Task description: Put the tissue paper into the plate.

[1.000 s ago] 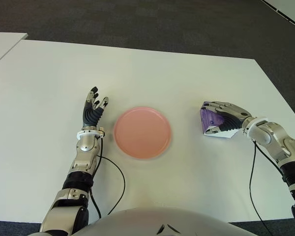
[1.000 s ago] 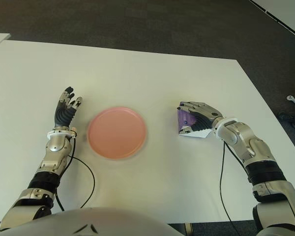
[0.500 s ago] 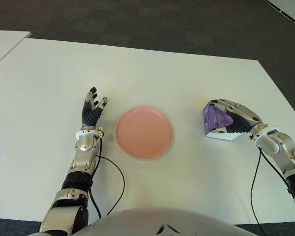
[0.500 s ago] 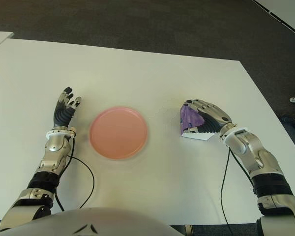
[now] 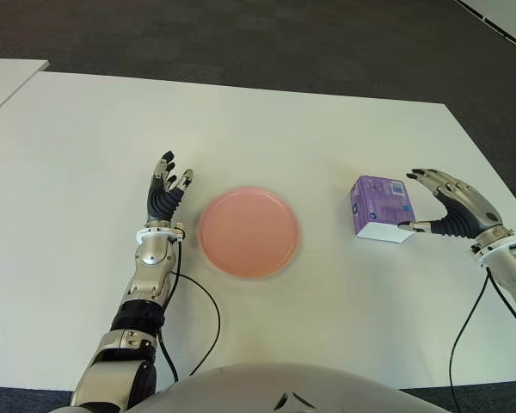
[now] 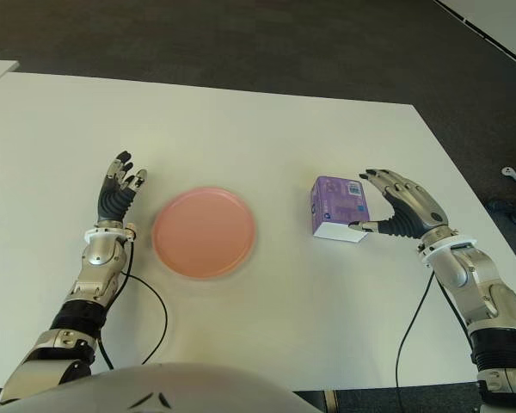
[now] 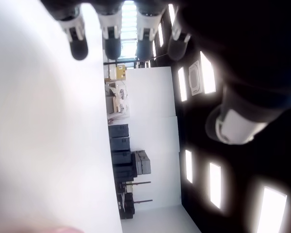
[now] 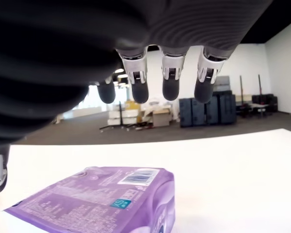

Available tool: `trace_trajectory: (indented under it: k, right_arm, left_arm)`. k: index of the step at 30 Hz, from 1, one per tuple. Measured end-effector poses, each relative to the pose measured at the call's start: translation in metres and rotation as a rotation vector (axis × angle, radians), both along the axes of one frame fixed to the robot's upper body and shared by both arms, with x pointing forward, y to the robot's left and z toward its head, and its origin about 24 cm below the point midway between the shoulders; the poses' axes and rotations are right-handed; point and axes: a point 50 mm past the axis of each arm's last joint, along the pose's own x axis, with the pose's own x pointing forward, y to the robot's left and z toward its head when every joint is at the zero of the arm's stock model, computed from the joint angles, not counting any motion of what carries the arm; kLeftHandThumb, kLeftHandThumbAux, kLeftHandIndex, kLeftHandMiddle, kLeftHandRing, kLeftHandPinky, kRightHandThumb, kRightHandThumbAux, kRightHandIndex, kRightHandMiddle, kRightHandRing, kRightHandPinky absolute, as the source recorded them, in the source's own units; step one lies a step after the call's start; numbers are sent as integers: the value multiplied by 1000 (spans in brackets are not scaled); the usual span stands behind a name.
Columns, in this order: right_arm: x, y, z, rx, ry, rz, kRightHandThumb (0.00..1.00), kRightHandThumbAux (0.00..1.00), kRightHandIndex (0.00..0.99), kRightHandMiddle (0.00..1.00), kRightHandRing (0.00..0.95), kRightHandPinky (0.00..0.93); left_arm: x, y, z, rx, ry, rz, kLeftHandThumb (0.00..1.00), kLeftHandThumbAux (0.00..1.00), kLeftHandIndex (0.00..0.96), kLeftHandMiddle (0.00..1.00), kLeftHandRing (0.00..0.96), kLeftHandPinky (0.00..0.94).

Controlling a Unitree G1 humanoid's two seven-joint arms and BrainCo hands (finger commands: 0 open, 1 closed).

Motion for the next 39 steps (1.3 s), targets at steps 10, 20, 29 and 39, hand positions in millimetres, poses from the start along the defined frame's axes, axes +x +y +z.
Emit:
trace_trajectory:
  k: [10, 20, 29, 39]
  right_arm:
    - [0, 2, -3, -2, 18, -4, 305, 406, 0, 4, 0, 0]
    - [0, 2, -4, -5, 33, -8, 288, 405, 0, 4, 0, 0]
    - [-1, 1, -5, -6, 38, -15, 297, 407, 0, 11, 0, 0]
    - [-2, -1, -9, 3, 64, -26, 268, 400, 0, 10, 0, 0]
  left_arm:
    - [0, -1, 0, 2, 5, -4, 0, 526, 0, 0, 0, 0]
    - [0, 0, -1, 1, 7, 0, 0, 540, 0, 0, 0, 0]
    - [0, 1, -2, -1, 12, 5, 0, 546, 0, 0, 0, 0]
    - [0, 0, -3, 0, 18, 4, 0, 555, 2, 0, 0, 0]
